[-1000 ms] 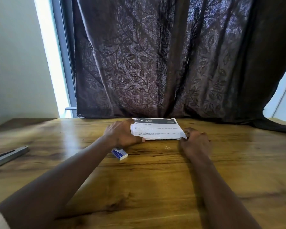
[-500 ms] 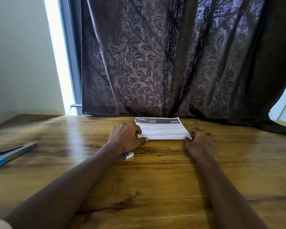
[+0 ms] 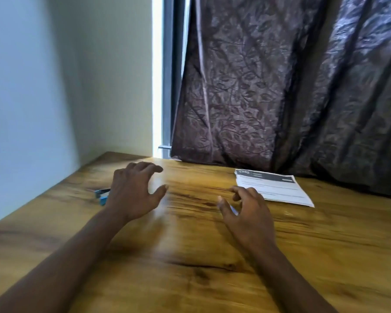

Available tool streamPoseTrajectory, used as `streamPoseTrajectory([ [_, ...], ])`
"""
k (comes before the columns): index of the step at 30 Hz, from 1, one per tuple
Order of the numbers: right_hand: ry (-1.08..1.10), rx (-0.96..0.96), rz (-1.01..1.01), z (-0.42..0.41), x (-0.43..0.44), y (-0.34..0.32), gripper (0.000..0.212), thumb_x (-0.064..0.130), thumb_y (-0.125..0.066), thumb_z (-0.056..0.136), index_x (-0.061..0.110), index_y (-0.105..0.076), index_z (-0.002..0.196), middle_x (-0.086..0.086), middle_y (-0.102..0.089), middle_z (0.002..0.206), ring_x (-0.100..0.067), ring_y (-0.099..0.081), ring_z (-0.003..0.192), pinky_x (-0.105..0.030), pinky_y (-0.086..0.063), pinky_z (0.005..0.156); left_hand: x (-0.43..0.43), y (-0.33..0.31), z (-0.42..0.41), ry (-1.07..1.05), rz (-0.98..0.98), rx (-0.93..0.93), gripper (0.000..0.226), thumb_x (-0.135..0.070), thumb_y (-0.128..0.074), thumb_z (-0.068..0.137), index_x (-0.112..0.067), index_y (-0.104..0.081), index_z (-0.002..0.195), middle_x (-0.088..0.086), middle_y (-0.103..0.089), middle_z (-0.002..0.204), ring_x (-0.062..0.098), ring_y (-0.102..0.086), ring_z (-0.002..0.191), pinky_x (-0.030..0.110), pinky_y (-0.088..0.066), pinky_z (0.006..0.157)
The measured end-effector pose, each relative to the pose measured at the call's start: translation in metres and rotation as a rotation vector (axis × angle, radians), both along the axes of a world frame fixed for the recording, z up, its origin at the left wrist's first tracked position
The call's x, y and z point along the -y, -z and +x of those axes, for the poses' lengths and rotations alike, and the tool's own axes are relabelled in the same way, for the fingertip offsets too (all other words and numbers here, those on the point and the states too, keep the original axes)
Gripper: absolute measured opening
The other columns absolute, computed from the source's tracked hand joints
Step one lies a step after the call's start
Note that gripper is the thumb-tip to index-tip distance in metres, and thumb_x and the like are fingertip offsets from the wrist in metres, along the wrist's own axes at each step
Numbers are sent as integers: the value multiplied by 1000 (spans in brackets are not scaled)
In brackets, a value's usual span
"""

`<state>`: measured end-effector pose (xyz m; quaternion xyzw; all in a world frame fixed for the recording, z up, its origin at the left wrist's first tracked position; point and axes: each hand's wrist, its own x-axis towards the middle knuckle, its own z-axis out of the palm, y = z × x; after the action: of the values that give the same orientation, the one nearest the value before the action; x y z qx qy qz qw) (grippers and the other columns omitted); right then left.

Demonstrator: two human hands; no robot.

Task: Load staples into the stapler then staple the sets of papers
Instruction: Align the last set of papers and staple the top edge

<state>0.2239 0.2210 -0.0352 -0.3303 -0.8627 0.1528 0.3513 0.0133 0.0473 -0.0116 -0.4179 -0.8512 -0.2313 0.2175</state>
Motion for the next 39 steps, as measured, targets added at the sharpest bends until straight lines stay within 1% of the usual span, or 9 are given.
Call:
streamPoseTrajectory([
  [4, 61, 202, 27, -18, 20, 6, 68, 71, -47, 89, 27, -51, 142, 4, -50, 132, -19, -48, 125, -39, -46, 101, 47, 5, -29, -248, -172, 234, 65, -54, -62, 80, -33, -52, 141, 0, -51, 146, 28, -45, 134, 49, -37, 106],
  [7, 134, 302, 59, -20, 24, 9, 69, 71, -45, 88, 25, -51, 140, 0, -45, 130, -23, -45, 125, -38, -44, 101, 61, 5, -43, -300, -190, 464, 60, -46, -66, 81, -36, -53, 139, 3, -51, 142, 29, -45, 134, 49, -37, 106],
  [11, 225, 319, -5, -18, 18, 10, 67, 68, -48, 89, 24, -52, 139, -3, -48, 133, -24, -43, 126, -39, -43, 102, 62, 9, -48, -302, -182, 496, 56, -37, -66, 82, -36, -55, 137, 5, -53, 136, 30, -45, 132, 47, -38, 106],
  [17, 257, 340, 19, -19, 13, 13, 46, 52, -55, 93, 25, -63, 131, -3, -60, 126, -25, -50, 118, -38, -45, 97, 63, 15, -48, -290, -57, 485, 42, -30, -65, 80, -28, -67, 123, 8, -62, 125, 33, -54, 120, 42, -46, 100],
  [21, 263, 202, -30, -11, 13, 11, 42, 47, -61, 92, 23, -67, 126, -4, -63, 119, -24, -54, 112, -40, -47, 97, 60, 15, -40, -219, 147, 492, 36, -35, -72, 75, -28, -75, 111, 5, -72, 112, 31, -64, 106, 40, -52, 90],
  [26, 344, 9, -23, 44, -8, 5, 36, 42, -70, 86, 22, -73, 115, -6, -69, 113, -27, -60, 108, -41, -50, 93, 38, -2, 11, 1, 393, 495, 30, -26, -79, 79, -20, -78, 108, 0, -77, 101, 13, -63, 84, 28, -42, 73],
  [29, 416, 11, -38, 84, -29, 1, 34, 40, -71, 86, 24, -74, 116, -7, -69, 114, -28, -61, 108, -39, -50, 93, 9, -13, 55, 115, 459, 601, 36, -34, -81, 78, -28, -71, 112, -10, -74, 90, 9, -67, 77, 28, -47, 67],
  [33, 480, 73, -99, 119, -55, -8, 34, 38, -69, 87, 24, -72, 118, -6, -67, 116, -25, -63, 104, -38, -53, 89, -47, -12, 119, 172, 434, 609, 36, -49, -78, 74, -34, -69, 105, -12, -71, 88, 12, -69, 83, 35, -55, 79],
  [39, 599, 251, -113, 132, -77, 7, 40, 50, -64, 86, 24, -71, 115, -5, -66, 117, -26, -60, 108, -36, -52, 88, -125, -4, 200, 119, 346, 491, 43, -45, -71, 80, -39, -61, 122, -4, -65, 108, 21, -64, 103, 43, -40, 99],
])
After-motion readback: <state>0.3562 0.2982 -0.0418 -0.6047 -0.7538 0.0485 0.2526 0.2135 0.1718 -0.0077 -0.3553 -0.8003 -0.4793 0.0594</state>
